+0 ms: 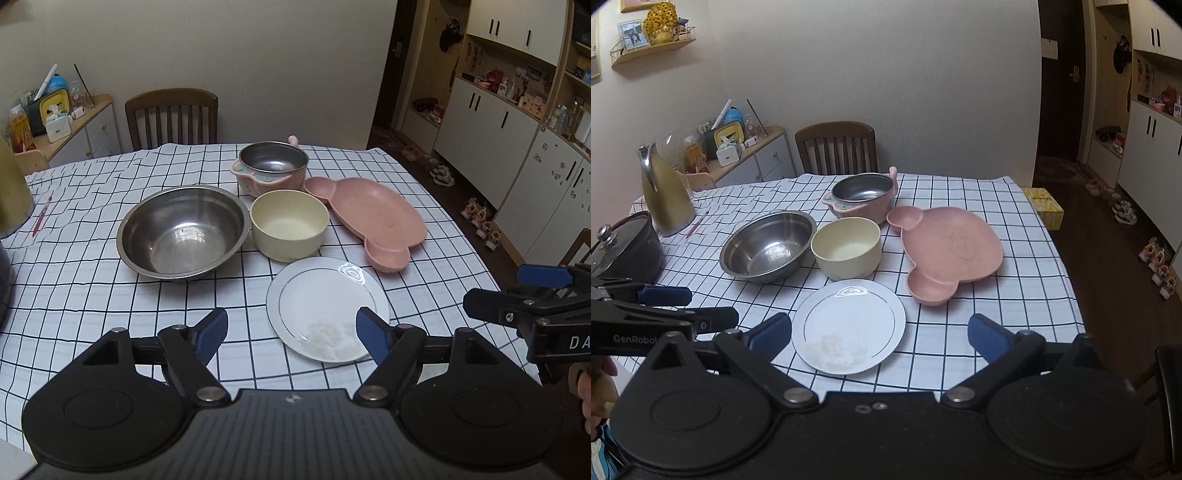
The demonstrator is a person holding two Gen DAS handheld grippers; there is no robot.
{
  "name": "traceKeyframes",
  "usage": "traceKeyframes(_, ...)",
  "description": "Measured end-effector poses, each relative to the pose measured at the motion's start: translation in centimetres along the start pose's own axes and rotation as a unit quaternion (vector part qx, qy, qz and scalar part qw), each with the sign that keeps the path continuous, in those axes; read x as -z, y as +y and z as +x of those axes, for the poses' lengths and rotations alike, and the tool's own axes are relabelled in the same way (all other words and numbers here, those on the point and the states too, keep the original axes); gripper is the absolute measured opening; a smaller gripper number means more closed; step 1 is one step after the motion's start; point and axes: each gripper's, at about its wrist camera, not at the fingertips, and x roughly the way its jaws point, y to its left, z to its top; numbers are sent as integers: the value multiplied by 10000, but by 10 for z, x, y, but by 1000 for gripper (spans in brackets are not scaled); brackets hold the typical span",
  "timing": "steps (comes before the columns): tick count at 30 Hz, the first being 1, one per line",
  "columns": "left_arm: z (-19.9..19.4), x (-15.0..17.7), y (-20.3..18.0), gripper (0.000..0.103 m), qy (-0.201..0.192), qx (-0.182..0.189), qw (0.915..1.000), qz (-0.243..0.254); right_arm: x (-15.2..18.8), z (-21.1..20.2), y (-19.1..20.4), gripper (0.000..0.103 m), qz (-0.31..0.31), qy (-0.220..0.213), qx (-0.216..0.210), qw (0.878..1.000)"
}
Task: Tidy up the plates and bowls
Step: 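Grasp the small gold-rimmed white plate rim with the left gripper while the right gripper grasps it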
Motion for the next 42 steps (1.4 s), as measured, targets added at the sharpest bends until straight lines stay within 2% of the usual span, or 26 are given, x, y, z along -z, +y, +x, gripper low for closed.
traceKeyframes(12, 62, -21, 22, 76, 327, -128, 9994, -69, -9, 68, -3, 102, 220, 503, 271, 9981)
traceKeyframes(20, 114, -28, 32, 76, 771, -142, 9967, -186, -9, 118, -13, 99, 452, 966, 414, 9934)
traceKeyframes(25, 138, -29, 36, 76, 1046, -72, 9939, -353, -6, 143, -24, 91, 603, 1264, 462, 9891)
traceKeyframes(31, 160, -23, 35, 76, 1362, 109, 9896, -456, -2, 160, -35, 78, 873, 1553, 249, 9837)
traceKeyframes(35, 167, -21, 36, 75, 1415, 133, 9884, -540, -1, 165, -37, 70, 939, 1655, 108, 9817)
traceKeyframes(37, 169, -20, 37, 71, 1446, 169, 9874, -617, -1, 168, -38, 64, 963, 1676, 12, 9811)
traceKeyframes(39, 173, -20, 38, 62, 1501, 190, 9860, -701, -1, 170, -38, 59, 954, 1705, -55, 9807)
traceKeyframes(42, 175, -21, 41, 60, 1505, 205, 9852, -796, -1, 174, -40, 52, 994, 1740, -156, 9796)
